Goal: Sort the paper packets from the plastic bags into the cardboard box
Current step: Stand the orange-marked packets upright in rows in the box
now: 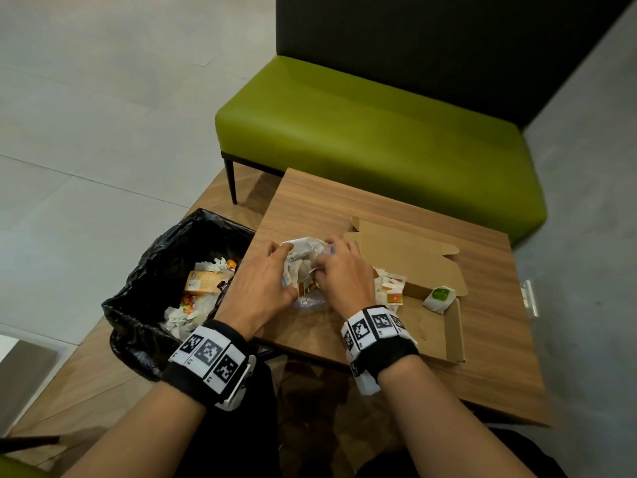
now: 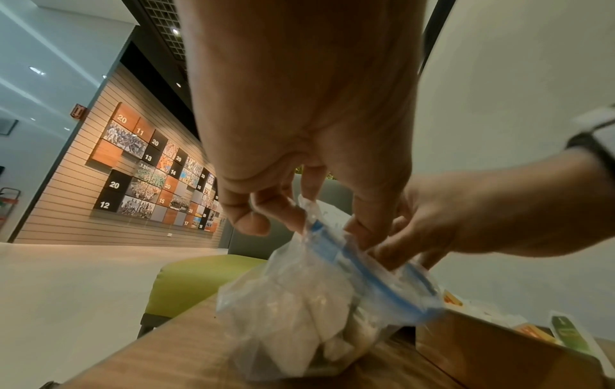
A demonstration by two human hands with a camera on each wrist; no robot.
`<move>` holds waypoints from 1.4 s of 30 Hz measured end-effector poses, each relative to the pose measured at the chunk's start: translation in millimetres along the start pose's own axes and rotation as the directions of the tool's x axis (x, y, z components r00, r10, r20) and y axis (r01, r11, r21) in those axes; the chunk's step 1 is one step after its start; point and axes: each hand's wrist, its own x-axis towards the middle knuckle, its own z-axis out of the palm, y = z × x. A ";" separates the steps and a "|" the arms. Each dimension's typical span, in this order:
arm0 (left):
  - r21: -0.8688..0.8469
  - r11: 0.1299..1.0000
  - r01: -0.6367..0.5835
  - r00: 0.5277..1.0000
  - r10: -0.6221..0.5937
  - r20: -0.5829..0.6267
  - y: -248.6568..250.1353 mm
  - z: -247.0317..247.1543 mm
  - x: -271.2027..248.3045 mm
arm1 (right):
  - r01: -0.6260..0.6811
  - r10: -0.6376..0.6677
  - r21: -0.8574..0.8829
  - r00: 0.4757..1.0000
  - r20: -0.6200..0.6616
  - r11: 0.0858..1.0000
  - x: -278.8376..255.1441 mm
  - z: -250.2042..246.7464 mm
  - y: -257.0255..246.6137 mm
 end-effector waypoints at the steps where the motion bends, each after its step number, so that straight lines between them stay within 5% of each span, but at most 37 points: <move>1: -0.011 1.000 0.008 1.000 -0.008 -0.015 -1.1 1.2 0.8 | -0.002 0.004 0.076 1.000 -0.026 0.997 -1.9 -3.4 3.0; 6: -0.045 0.998 0.040 0.996 -0.044 -0.077 -1.9 8.2 3.8 | -0.093 0.155 0.562 0.986 -0.062 0.822 -11.7 -23.3 19.6; 12: -0.063 0.997 0.045 0.993 -0.052 -0.105 6.2 14.5 2.7 | -0.123 0.211 0.745 0.977 -0.025 0.655 -27.2 -48.8 33.4; 17: 0.079 0.993 0.089 0.989 -0.079 -0.129 14.7 12.0 -8.6 | -0.120 0.245 0.872 0.969 0.001 0.474 -45.9 -70.5 43.1; 21: 0.100 0.989 0.109 0.981 -0.090 -0.174 25.3 2.6 -18.2 | -0.135 0.243 0.878 0.970 0.021 0.459 -58.7 -81.3 51.5; 24: -0.110 0.991 -0.079 0.951 0.042 -0.306 42.4 -5.2 -24.9 | -0.155 0.179 0.845 0.981 0.071 0.512 -66.1 -82.9 55.9; 26: -0.379 0.906 -0.190 0.974 0.127 -0.185 60.8 -7.2 -27.0 | -0.145 0.129 0.831 0.988 0.089 0.537 -70.0 -81.7 58.0; 30: -0.706 0.701 -0.101 0.969 0.230 0.090 83.8 7.3 -25.2 | -0.104 0.096 0.831 0.993 0.062 0.547 -77.2 -81.4 61.3; 38: -0.916 0.402 0.019 0.992 0.109 0.068 92.1 17.3 -31.1 | -0.140 0.173 0.868 0.983 0.064 0.477 -99.7 -67.4 83.6; 42: -0.943 0.330 0.048 0.991 0.100 0.086 97.7 15.1 -33.2 | -0.200 0.108 0.758 0.979 0.170 0.621 -111.1 -43.7 80.8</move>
